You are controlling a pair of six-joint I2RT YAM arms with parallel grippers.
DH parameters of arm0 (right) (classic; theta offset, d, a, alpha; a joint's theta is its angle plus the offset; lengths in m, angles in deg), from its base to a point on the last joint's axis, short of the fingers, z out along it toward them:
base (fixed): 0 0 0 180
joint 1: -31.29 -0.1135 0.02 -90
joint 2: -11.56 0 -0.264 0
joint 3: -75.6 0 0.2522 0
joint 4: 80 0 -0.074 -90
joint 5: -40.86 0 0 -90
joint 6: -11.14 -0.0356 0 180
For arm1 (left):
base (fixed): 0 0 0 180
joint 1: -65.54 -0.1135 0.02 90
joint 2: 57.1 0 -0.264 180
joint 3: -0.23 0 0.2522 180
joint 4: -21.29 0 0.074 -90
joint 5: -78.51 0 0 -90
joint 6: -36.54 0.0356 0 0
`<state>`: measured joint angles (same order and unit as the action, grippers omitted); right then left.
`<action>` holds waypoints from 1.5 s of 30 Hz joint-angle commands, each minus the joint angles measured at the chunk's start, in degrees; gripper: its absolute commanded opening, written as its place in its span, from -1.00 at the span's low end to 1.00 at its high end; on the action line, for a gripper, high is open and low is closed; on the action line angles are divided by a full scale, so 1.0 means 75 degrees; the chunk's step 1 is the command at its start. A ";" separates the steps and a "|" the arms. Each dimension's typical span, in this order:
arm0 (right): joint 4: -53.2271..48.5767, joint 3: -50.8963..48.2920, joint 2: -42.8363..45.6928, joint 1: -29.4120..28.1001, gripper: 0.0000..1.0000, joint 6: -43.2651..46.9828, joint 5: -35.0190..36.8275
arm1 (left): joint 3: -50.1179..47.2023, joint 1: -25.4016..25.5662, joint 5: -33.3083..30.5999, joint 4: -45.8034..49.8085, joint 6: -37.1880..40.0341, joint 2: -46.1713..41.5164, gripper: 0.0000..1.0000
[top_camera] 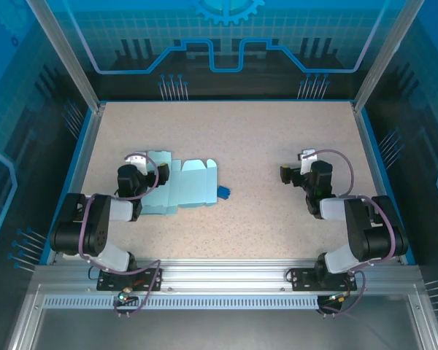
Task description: Fold the paper box
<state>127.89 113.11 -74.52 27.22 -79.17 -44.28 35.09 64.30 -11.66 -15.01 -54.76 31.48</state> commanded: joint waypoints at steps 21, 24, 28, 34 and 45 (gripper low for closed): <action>0.0201 0.0131 -0.0018 0.0085 1.00 0.0072 -0.0124 | 0.0148 0.0006 0.0048 -0.0266 0.0150 0.0026 0.98; 0.0198 0.0150 0.0001 0.0069 1.00 0.0054 -0.0036 | 0.0170 0.0006 -0.0160 -0.0157 0.0069 -0.0035 0.98; -0.1423 0.0707 0.0855 0.0163 1.00 -0.0343 0.0633 | 0.0312 0.0000 -0.0518 0.0868 -0.0049 -0.0936 0.98; -0.3818 0.1490 0.2485 0.0296 1.00 -0.1400 0.0741 | 0.1625 -0.0012 -0.0850 0.4530 -0.1734 -0.2585 0.98; -0.8265 0.4683 0.1108 -0.3430 0.93 -0.2640 -0.0277 | 0.2564 0.1120 0.0833 0.6798 -0.4226 -0.3344 0.98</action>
<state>78.28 144.12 -60.42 6.02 -93.34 -41.18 53.11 71.19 -8.16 27.89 -80.01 7.11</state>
